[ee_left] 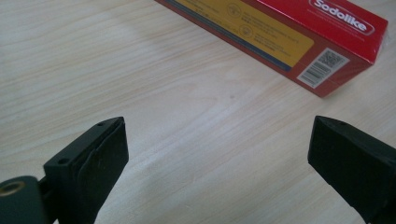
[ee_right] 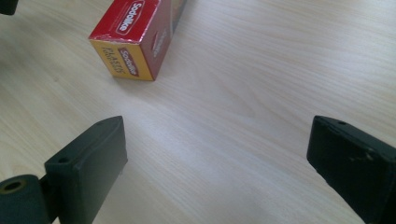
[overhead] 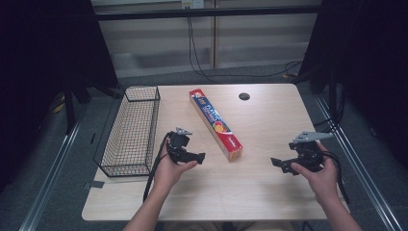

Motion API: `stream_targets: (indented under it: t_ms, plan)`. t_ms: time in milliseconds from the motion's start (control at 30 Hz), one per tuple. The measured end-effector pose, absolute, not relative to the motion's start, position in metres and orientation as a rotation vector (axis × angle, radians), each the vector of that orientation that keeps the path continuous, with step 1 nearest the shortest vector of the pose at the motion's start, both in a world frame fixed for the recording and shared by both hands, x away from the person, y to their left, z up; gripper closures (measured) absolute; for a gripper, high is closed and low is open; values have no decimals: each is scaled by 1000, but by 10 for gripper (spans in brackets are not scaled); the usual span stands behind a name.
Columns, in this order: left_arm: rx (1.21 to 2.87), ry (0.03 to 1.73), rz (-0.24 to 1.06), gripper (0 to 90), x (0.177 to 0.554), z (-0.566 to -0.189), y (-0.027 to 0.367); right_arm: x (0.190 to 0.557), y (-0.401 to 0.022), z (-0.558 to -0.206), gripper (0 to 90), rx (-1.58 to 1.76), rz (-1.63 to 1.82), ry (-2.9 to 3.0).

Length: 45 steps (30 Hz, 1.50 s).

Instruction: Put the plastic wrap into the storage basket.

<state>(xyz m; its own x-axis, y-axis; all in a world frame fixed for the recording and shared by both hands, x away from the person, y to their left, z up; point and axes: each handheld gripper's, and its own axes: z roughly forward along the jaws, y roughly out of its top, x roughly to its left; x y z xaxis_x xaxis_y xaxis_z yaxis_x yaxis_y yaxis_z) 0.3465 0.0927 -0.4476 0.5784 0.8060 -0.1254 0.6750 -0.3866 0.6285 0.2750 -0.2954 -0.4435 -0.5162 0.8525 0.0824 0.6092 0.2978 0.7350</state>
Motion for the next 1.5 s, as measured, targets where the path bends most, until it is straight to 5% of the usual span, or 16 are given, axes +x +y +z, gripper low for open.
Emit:
stream_targets:
  t_ms: [1500]
  plan:
    - [2148,1439,250,26,431,-434,1,280,-295,-448,44,1259,1055,2256]
